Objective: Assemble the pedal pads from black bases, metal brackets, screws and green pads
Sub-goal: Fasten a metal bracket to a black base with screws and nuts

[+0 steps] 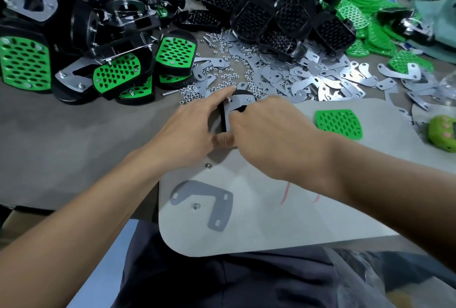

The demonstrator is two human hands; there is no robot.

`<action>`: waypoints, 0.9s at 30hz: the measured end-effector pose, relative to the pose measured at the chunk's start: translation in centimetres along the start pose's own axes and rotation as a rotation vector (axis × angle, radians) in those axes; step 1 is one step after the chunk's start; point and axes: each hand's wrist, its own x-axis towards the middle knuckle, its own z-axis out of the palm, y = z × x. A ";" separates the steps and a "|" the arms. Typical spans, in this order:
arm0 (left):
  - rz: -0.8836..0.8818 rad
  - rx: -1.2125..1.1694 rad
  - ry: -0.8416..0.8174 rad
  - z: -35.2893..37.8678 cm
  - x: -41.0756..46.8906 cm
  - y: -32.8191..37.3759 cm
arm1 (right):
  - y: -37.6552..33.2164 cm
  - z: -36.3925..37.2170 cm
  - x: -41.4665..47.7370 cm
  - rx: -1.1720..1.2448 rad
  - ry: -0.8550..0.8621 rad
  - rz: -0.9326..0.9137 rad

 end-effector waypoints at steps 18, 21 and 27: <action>0.029 -0.025 -0.015 -0.2 -0.3 -0.1 | -0.3 0.1 0.6 0.142 -0.022 0.114; 0.002 -0.031 -0.018 -0.1 -0.2 0.1 | 0.8 -0.9 0.2 0.080 -0.072 -0.043; 0.035 -0.017 -0.001 -0.3 -0.5 0.6 | -0.4 -0.1 0.2 0.142 0.020 0.025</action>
